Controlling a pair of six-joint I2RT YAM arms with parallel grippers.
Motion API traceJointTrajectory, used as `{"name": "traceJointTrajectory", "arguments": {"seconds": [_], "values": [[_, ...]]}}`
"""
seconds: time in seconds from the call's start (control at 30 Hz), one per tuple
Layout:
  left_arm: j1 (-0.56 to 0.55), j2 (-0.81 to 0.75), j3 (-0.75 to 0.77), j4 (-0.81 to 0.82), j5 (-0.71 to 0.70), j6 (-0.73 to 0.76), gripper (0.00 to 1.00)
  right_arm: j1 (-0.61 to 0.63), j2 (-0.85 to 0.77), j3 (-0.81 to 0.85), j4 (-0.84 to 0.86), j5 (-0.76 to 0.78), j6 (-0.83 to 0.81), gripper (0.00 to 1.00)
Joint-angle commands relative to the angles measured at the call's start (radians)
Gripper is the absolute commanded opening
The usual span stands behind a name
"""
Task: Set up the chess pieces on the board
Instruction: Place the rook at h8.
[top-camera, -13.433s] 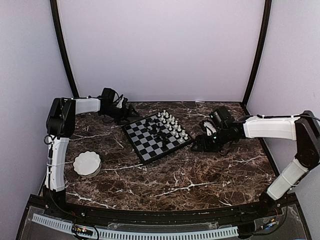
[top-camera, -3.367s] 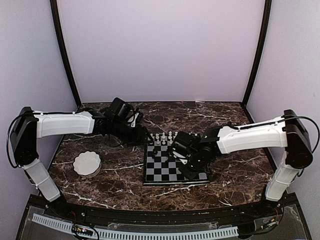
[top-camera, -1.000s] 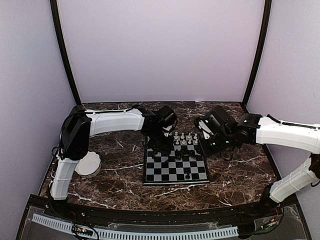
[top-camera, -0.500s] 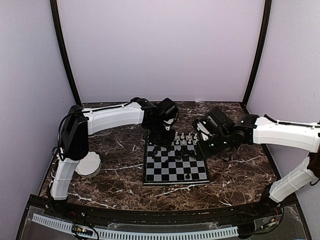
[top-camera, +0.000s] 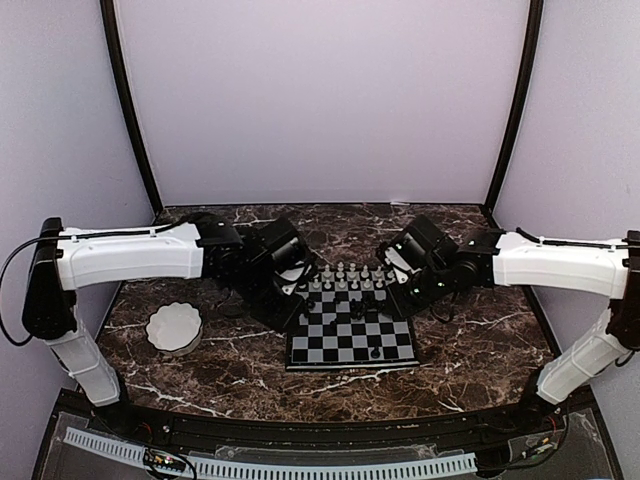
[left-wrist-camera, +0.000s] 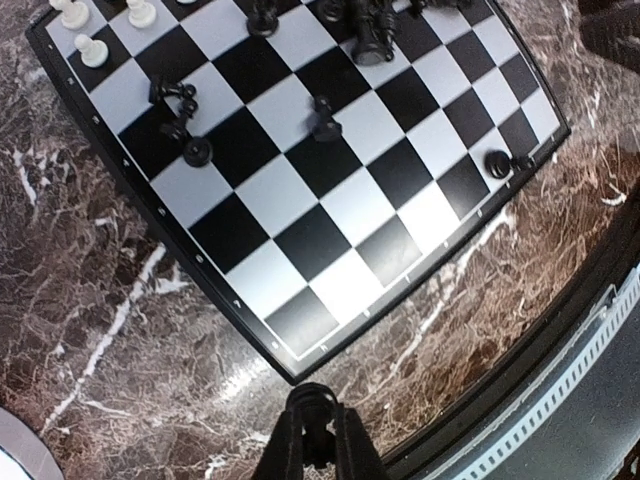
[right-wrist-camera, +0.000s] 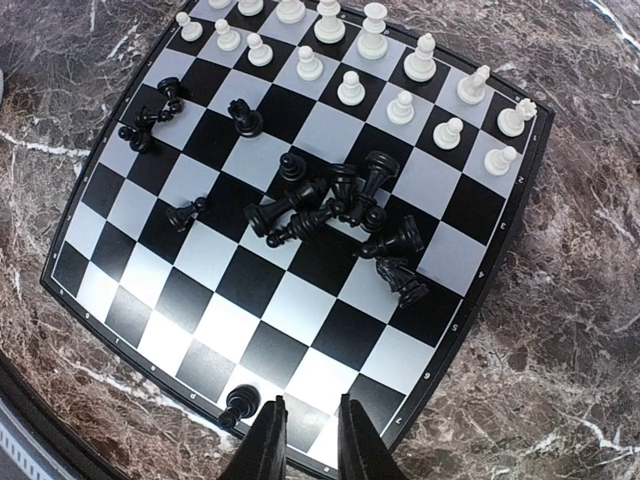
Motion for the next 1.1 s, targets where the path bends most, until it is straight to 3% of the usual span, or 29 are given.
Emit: {"name": "traceJointTrajectory", "arguments": {"seconds": [0.0,0.47,0.63,1.07], "values": [[-0.034,-0.056,-0.093,0.073,0.022,0.002,0.00,-0.004,0.017,0.031,0.028,-0.030,-0.011,0.20],[-0.060,0.071,-0.077,0.085,0.001,-0.044,0.01,-0.002,0.001,0.014,0.029,-0.039,0.004,0.19],[-0.068,0.135,-0.027,0.021,-0.080,-0.069,0.00,-0.003,-0.010,0.003,0.032,-0.028,0.010,0.19],[-0.070,0.171,-0.001,0.017,-0.090,-0.051,0.01,-0.004,-0.015,-0.002,0.030,-0.016,0.016,0.19]]}}
